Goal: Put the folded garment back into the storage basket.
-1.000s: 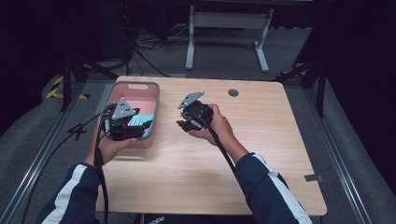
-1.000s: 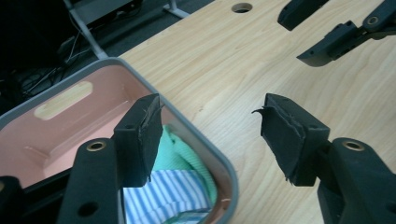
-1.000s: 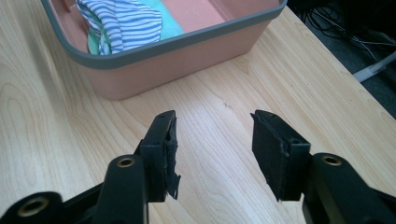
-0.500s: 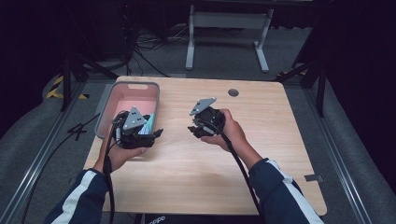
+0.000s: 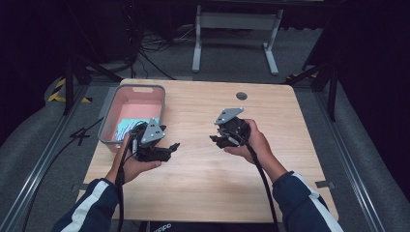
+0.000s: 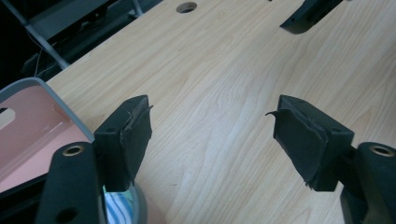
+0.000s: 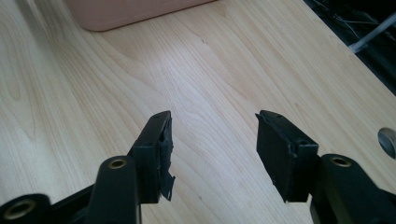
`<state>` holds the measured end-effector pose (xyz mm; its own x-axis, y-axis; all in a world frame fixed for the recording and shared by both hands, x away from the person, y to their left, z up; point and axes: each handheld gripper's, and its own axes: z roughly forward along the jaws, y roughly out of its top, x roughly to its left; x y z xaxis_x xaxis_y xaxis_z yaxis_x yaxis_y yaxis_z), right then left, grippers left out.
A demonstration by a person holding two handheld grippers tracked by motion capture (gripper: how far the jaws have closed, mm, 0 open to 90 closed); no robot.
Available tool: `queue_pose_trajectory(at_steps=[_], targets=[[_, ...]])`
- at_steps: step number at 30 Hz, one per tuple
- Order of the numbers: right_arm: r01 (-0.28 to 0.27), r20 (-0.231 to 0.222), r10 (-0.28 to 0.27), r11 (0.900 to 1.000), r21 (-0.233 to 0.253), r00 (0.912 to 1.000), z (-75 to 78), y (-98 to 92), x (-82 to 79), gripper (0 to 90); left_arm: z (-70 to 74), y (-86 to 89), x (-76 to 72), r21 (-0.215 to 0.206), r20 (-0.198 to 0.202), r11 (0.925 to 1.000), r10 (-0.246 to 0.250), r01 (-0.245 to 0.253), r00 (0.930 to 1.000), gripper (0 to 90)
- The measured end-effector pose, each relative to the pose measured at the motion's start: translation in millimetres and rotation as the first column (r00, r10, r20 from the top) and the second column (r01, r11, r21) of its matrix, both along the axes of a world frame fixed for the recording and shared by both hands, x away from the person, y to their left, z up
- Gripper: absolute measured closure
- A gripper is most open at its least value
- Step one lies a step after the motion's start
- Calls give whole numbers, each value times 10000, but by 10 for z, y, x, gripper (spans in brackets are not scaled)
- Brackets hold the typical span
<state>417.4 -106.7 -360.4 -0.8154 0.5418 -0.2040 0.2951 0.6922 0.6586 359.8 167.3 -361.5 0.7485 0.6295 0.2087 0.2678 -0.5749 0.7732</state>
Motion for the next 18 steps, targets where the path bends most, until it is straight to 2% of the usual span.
queue_pose_trajectory(at_steps=[2,12,16,18], targets=[[41,-2,-41,10000,72,10000,-14,-68,-29,449,-27,-29,-12,-37,-39,10000,-63,63,10000,263],[208,22,-209,9996,167,9998,-90,-366,-151,435,-170,-197,-62,379,-248,9981,-483,492,9985,221],[338,-50,-337,9991,248,9994,-140,-497,-188,426,-245,-266,-81,449,-354,9945,-934,950,9950,207],[495,62,-496,9986,168,9988,-168,-566,-212,420,-286,-291,-76,647,-462,9925,-1011,1040,9938,200]])
